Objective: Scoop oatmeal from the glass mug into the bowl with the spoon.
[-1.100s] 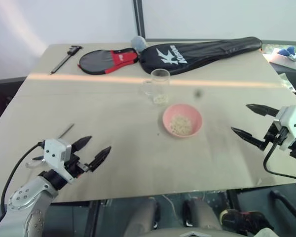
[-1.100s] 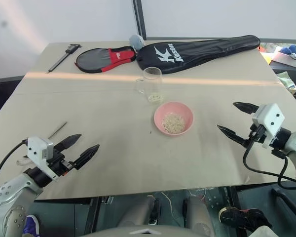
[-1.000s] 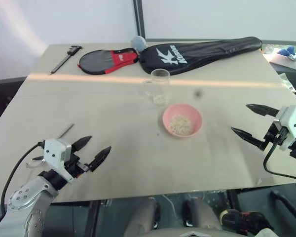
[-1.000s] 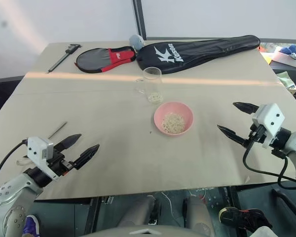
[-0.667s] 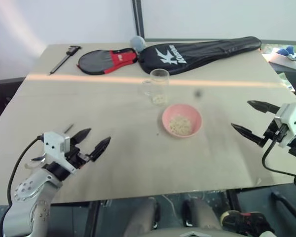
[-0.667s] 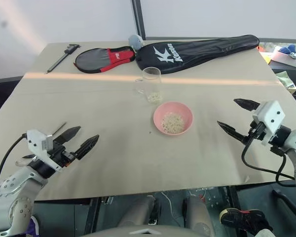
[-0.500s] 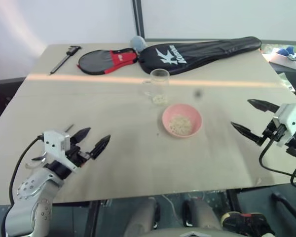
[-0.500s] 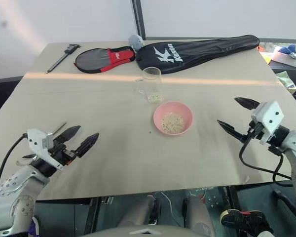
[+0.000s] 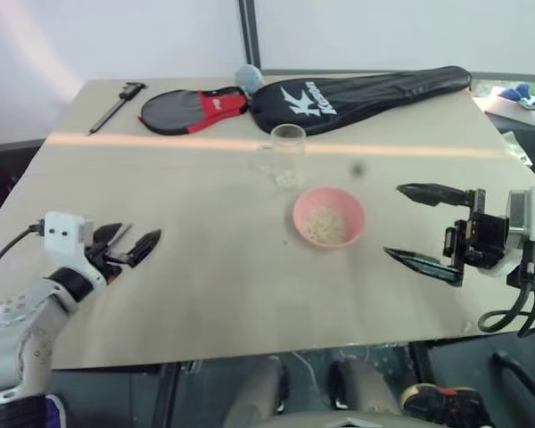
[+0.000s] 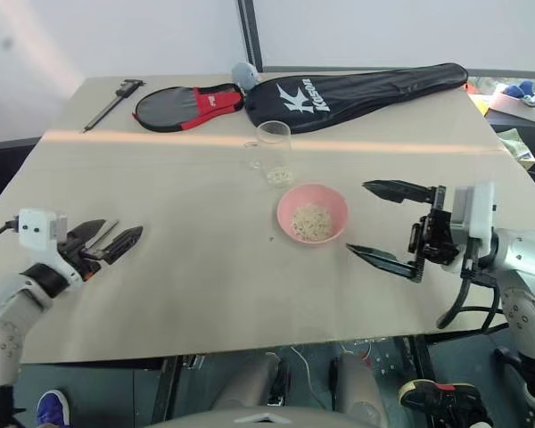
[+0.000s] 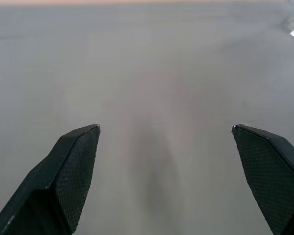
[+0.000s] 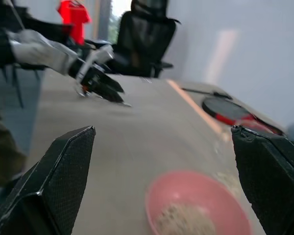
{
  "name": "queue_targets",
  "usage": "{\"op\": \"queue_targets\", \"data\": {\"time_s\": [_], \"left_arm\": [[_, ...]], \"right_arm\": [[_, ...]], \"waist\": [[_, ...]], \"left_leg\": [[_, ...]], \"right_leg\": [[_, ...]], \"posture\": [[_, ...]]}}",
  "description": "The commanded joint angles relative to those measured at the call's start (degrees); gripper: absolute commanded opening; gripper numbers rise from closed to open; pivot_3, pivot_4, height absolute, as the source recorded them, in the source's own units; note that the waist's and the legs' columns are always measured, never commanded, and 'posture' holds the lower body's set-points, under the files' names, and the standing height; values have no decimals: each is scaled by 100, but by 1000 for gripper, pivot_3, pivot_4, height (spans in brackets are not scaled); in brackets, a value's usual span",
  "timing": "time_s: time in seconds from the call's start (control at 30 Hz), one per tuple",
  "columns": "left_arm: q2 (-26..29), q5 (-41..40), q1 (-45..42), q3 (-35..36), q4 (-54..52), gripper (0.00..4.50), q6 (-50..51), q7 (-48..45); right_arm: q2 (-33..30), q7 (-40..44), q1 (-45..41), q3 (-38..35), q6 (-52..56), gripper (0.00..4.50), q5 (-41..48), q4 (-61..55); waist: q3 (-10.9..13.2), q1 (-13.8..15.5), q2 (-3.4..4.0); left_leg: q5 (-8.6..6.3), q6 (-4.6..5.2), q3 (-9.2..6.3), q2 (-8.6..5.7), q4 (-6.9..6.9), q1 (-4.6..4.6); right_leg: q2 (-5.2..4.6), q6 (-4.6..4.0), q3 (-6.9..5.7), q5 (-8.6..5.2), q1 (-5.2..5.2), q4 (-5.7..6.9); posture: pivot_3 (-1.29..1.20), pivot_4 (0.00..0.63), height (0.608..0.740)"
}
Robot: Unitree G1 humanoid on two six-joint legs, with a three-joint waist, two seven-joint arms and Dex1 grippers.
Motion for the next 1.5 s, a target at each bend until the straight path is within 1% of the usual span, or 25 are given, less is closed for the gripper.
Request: {"op": "queue_targets", "data": {"time_s": [0.03,0.2,0.27,0.43,0.6,0.63,0.67,0.77,0.8,0.83,0.93,0.97,1.1,1.17,1.23,1.27,1.33,1.4,1.47,1.5], "left_arm": [[349,218,-44,147,440,4482,-327,-521],[823,603,-223,-97,1343,4482,-532,-1068],[1004,796,-350,-277,1609,4482,-574,-1231],[1348,1202,-717,-795,2157,4482,-434,-1539],[1545,1502,-1223,-1235,2642,4482,-262,-1780],[1597,1509,-1236,-1320,2696,3974,-151,-1923],[1636,1540,-1235,-1392,2760,3670,-102,-2030],[1638,1684,-1237,-1536,2957,2319,-123,-2075],[1616,1699,-1236,-1552,2984,1819,-140,-2073],[1590,1695,-1240,-1545,2993,1536,-154,-2070],[1507,1689,-1204,-1465,2946,187,-226,-2003],[1469,1674,-1169,-1419,2902,74,-244,-1958],[1267,1439,-1079,-1005,2549,74,-214,-1705],[1120,1183,-1079,-608,2142,74,-114,-1537],[892,821,-1153,-116,1469,74,1,-1296],[815,725,-1172,16,1252,74,51,-1215],[650,563,-1326,208,839,74,98,-980],[514,451,-1609,302,508,74,83,-696],[418,268,-2011,315,295,74,96,-528],[382,240,-2173,291,216,74,68,-456]], "right_arm": [[3,20,-50,-108,66,4500,260,-199],[-5,-55,-10,-216,176,4500,535,-345],[-32,-55,39,-238,204,4500,575,-425],[-32,-53,179,-209,165,4500,463,-487],[-7,-85,230,-157,114,4500,343,-497],[4,-104,252,-149,110,4500,327,-516],[15,-120,271,-138,107,4500,309,-538],[45,-173,341,-110,86,4500,218,-575],[51,-173,372,-103,70,4500,177,-572],[61,-180,395,-97,63,4500,146,-569],[104,-236,385,-89,86,4500,117,-547],[117,-263,353,-84,104,4500,113,-527],[186,-549,164,-95,222,4500,109,-435],[144,-714,89,-65,347,4500,61,-451],[253,-1188,-92,-25,411,4500,-164,-465],[294,-1328,-148,-19,421,4500,-224,-465],[311,-1466,-268,12,500,4500,-236,-554],[241,-1883,-435,25,614,4500,-585,-715],[98,-2591,-696,-7,1078,4500,-935,-884],[-18,-2723,-844,13,1352,4500,-917,-887]], "waist": [[0,0,1],[0,-2,0],[1,3,0],[1,-5,0],[1,-4,-1],[1,-5,0],[1,-10,0],[1,-21,6],[0,-22,7],[0,-20,8],[-1,-17,9],[-2,-17,11],[-3,-12,16],[-2,-3,15],[1,15,4],[1,18,-5],[5,16,-22],[8,9,-25],[8,2,-25],[9,-2,-24]], "left_leg": [[0,0,1,0,-2,0],[-1,1,1,-1,-8,-2],[-13,21,0,-1,-8,-3],[-15,25,2,-1,-8,-5],[-15,25,2,-1,-8,-10],[-16,25,2,-1,-8,-10],[-15,25,3,-2,-8,-11],[-16,26,5,-2,-9,-9],[-16,26,7,-2,-9,-8],[-16,26,9,-2,-10,-7],[-16,27,10,-1,-9,-5],[-16,27,11,-2,-9,-5],[-16,27,13,-2,-9,-3],[-16,27,12,-1,-8,-3],[-16,27,8,-1,-5,-8],[-15,26,5,-1,-1,-14],[-13,22,2,-2,3,-19],[-1,2,0,-4,2,-21],[-1,0,1,-6,2,-23],[0,-1,1,-6,2,-26]], "right_leg": [[-1,0,0,0,0,-3],[-5,0,1,0,-1,-9],[-6,0,-1,0,-2,-8],[-9,0,-1,0,-3,-9],[-9,0,-2,0,-11,-6],[-9,0,-1,0,-11,-6],[-9,0,-1,0,-12,-6],[-9,0,2,0,-13,-6],[-9,0,4,0,-14,-5],[-9,0,5,0,-14,-3],[-9,0,7,0,-13,-1],[-9,0,8,0,-13,1],[-9,0,10,0,-13,3],[-9,0,9,0,-13,6],[-10,0,4,0,-14,5],[-11,0,0,1,-15,4],[-11,1,-4,1,-16,2],[-12,1,-6,1,-16,-1],[-12,1,-5,1,-20,-1],[-11,2,-6,1,-23,0]], "posture": [[0,150,740],[0,150,740],[0,150,740],[0,150,740],[0,150,740],[0,150,740],[0,150,740],[0,150,740],[0,150,740],[0,150,740],[0,150,740],[0,150,740],[0,150,740],[0,150,740],[0,150,740],[0,150,740],[0,150,740],[0,150,740],[0,150,740],[0,150,740]]}}
